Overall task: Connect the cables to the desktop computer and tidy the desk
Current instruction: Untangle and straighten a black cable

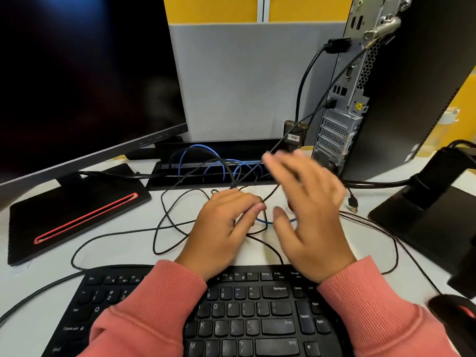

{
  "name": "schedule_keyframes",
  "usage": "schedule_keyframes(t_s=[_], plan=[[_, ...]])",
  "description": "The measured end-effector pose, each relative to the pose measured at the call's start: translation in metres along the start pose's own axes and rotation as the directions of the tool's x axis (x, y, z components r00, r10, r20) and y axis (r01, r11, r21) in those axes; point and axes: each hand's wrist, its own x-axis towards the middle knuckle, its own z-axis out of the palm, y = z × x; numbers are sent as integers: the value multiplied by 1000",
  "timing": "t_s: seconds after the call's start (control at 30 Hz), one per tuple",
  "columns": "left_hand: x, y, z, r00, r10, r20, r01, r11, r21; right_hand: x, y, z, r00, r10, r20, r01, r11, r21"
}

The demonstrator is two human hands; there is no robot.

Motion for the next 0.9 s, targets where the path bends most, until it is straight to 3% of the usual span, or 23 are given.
schedule_keyframes(t_s=[0.1,0.2,0.27,0.33,0.37,0.4,0.47,0.57,0.63,0.7,0.8,0.9], plan=[[-1,1,1,999,35,8,-35,999,18,-1,9,10,997,-42,62,40,998,46],[-2,2,1,999,-20,39,18,999,47,9,25,5,983,115,-146,-89,981,174],[0,-1,1,996,-75,54,70,994,80,16,41,-5,897,314,-310,-202,917,344],[0,-1,1,995,-77,63,70,991,111,17,54,-11,725,537,-432,-338,823,456],[0,0,1,996,-67,61,60,993,103,16,58,-12,659,597,-458,-395,792,465],[0,1,1,997,-55,50,50,995,90,14,60,-10,641,618,-456,-425,780,460],[1,4,-1,1000,-28,0,28,997,69,11,55,-8,741,535,-404,-374,830,413],[4,7,-7,998,22,-67,-17,997,69,7,26,-10,932,248,-265,-173,946,275],[6,14,-13,994,75,-83,-67,993,94,4,7,-9,987,52,-153,-23,983,184],[11,24,-23,989,115,-92,-107,990,87,0,-2,-2,997,-23,-69,34,986,163],[22,38,-46,989,132,-60,-129,991,40,7,-5,-4,991,17,-136,11,979,202],[36,35,-77,997,48,-58,-45,997,59,32,1,-34,907,318,-277,-181,887,424]])
